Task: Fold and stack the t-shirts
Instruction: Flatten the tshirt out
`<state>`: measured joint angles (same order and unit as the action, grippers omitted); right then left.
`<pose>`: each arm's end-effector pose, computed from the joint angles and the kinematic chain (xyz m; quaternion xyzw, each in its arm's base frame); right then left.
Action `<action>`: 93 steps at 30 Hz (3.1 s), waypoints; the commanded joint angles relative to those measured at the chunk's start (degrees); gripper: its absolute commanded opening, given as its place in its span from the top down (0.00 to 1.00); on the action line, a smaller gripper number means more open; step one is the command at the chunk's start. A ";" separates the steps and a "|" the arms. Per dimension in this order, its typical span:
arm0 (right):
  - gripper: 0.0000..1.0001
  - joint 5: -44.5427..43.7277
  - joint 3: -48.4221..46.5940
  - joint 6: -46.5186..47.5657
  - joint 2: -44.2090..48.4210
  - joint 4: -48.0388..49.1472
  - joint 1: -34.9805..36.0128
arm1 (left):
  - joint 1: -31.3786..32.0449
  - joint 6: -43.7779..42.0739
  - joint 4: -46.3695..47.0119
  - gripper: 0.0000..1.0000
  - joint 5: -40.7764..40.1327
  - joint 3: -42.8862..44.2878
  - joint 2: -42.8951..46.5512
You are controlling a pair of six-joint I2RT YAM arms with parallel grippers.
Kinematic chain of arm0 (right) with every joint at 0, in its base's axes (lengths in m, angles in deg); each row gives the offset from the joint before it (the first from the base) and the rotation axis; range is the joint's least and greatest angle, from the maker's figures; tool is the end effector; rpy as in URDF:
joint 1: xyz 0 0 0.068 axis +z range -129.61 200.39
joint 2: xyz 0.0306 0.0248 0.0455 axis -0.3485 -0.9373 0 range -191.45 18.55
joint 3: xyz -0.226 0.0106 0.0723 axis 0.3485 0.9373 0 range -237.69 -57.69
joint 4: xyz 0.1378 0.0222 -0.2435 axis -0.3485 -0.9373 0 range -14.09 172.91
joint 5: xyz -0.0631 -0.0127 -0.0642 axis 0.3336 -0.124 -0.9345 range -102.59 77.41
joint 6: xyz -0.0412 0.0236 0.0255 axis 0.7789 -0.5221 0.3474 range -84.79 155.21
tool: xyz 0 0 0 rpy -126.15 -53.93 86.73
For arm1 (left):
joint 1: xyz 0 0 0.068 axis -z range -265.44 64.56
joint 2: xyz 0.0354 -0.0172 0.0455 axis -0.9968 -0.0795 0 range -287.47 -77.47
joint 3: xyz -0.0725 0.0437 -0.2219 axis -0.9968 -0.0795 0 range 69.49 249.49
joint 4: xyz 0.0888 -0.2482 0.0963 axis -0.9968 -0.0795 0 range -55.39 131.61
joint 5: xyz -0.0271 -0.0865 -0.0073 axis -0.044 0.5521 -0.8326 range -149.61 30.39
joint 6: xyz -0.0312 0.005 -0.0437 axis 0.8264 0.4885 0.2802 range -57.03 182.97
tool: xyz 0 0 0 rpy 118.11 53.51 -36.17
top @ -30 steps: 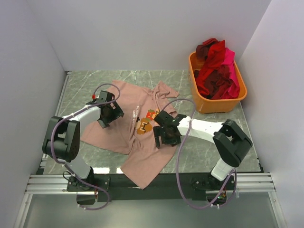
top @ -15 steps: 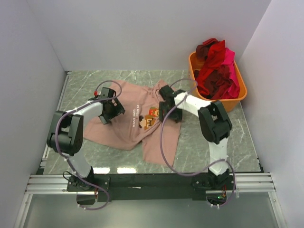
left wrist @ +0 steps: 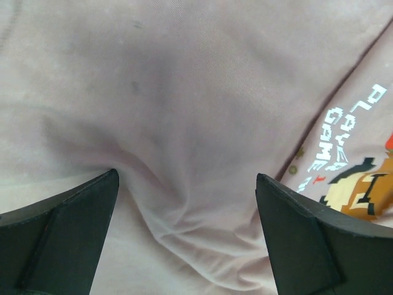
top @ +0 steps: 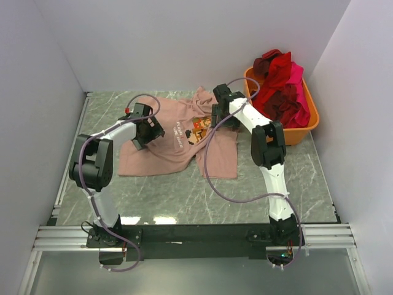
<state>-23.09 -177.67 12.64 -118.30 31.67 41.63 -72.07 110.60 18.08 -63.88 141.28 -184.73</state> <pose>0.4664 0.1743 0.1483 0.0287 0.9774 -0.0129 0.2089 0.3847 -0.0887 0.1316 -0.2931 0.9173 -0.1046 0.2483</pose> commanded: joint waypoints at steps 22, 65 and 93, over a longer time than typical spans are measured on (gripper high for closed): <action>0.12 4.18 63.99 -7.49 55.38 23.12 4.78 | -18.63 10.28 -5.65 0.17 -8.13 -31.27 32.91; 0.18 4.00 71.21 -13.11 49.68 21.80 8.11 | -19.17 6.85 2.09 0.99 -3.46 -35.49 32.99; 1.00 -14.44 61.28 -9.69 70.92 18.47 9.97 | -18.46 9.05 -3.10 0.99 -1.88 -24.70 53.19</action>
<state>-29.23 -111.40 1.04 -52.12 52.25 51.29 -90.72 118.63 15.11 -65.93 111.00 -136.08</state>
